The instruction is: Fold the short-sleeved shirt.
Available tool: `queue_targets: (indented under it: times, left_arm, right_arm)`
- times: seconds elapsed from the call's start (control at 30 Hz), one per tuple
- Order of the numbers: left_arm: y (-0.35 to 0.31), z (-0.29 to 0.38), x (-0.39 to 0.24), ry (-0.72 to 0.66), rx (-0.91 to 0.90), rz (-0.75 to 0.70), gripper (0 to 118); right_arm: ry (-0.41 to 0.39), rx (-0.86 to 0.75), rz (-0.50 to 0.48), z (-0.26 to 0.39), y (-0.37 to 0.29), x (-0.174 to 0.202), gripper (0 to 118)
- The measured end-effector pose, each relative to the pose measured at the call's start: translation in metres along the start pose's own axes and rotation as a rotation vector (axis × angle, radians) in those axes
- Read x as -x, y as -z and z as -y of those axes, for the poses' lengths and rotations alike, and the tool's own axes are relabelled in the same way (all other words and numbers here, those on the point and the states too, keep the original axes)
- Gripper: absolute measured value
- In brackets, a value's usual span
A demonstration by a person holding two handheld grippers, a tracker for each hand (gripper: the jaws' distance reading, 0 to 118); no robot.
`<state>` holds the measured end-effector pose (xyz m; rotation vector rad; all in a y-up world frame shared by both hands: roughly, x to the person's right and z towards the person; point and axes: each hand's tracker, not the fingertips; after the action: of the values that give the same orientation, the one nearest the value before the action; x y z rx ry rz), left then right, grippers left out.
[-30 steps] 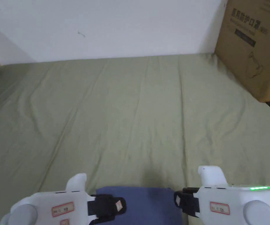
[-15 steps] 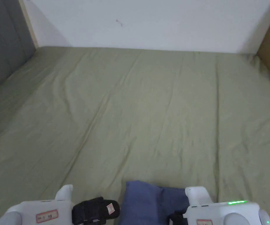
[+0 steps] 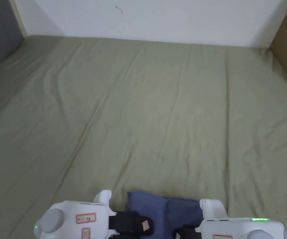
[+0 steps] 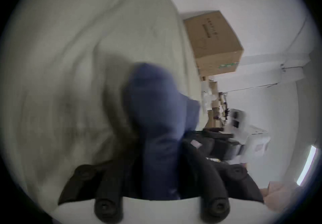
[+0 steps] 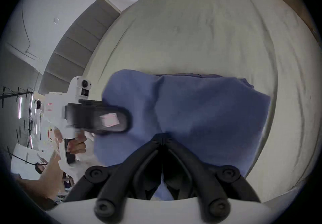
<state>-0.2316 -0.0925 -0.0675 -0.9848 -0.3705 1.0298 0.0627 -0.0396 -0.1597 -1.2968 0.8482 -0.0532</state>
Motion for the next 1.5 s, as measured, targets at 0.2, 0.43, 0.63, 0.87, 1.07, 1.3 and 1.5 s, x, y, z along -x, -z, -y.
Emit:
queue_targets:
  times: [0.2, 0.43, 0.63, 0.87, 1.07, 1.3, 1.5]
  left_arm:
    - [-0.018, -0.005, 0.011, -0.029, 0.003, 0.06, 21]
    - [-0.116, -0.043, 0.032, 0.07, -0.03, -0.225, 21]
    - [-0.222, -0.089, 0.046, 0.13, -0.069, -0.696, 21]
    - [-0.289, -0.13, 0.09, 0.297, 0.034, -1.326, 21]
    - [-0.319, -0.119, 0.079, 0.21, -0.143, -1.427, 112]
    - [-0.308, -0.097, 0.042, 0.17, -0.217, -1.211, 69]
    - [-0.256, -0.055, -0.006, 0.242, -0.254, -0.962, 0]
  right_arm:
    - [-0.026, -0.017, 0.023, -0.004, -0.014, 0.013, 0]
    - [0.125, -0.103, -0.066, -0.013, -0.027, 0.01, 0]
    - [0.154, -0.062, -0.014, -0.007, -0.02, 0.007, 0]
    - [0.242, -0.084, -0.065, -0.005, -0.018, 0.008, 0]
    - [0.221, -0.095, -0.075, -0.005, -0.029, 0.018, 0]
    - [0.216, -0.092, -0.062, 0.003, -0.026, 0.009, 0]
    - [0.181, -0.105, -0.033, 0.015, -0.033, 0.009, 0]
